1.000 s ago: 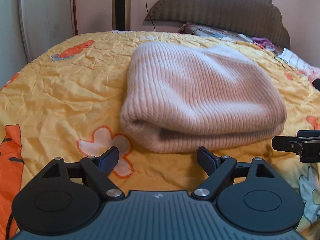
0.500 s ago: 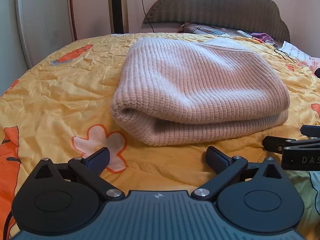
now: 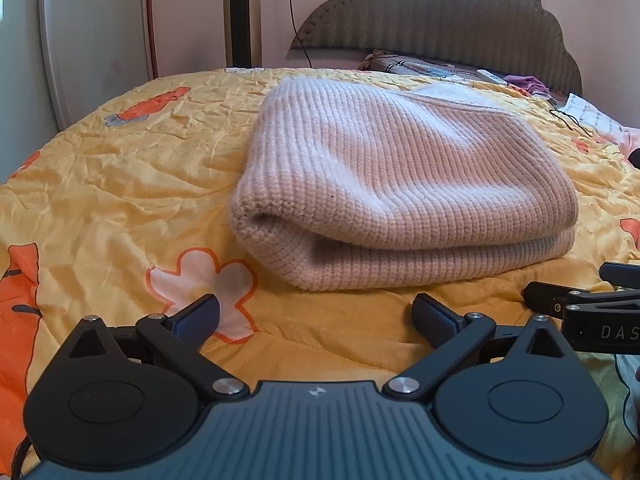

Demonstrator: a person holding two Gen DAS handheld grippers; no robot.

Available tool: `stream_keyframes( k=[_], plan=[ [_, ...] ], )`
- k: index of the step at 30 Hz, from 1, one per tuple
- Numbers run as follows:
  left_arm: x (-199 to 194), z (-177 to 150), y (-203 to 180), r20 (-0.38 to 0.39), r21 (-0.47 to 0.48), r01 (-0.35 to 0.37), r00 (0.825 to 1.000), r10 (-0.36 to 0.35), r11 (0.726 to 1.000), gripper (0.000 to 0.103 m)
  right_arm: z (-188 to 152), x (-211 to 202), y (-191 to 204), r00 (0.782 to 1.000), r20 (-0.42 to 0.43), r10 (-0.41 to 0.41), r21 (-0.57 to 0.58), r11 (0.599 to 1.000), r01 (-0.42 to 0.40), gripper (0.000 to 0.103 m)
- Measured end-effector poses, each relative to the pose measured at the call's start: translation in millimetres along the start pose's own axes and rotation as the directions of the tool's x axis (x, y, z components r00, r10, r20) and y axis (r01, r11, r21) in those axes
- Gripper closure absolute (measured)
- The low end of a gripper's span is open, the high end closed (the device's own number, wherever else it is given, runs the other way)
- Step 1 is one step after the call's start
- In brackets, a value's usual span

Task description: Fold small clothes

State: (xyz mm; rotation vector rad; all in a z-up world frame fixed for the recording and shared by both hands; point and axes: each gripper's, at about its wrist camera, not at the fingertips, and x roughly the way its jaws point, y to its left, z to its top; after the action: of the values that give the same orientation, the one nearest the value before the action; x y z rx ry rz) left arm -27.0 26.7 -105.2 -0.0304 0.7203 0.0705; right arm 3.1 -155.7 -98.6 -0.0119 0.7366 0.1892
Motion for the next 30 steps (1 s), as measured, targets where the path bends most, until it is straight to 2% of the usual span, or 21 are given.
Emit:
stream_keyframes(
  k=[30],
  plan=[
    [-0.4,-0.2,2.3,-0.013,0.005,0.001,1.000,-0.001,1.000,0.000,0.0,-0.5,-1.0,1.000,0.000,0.000,-0.001,1.000,0.000,0.000]
  ],
)
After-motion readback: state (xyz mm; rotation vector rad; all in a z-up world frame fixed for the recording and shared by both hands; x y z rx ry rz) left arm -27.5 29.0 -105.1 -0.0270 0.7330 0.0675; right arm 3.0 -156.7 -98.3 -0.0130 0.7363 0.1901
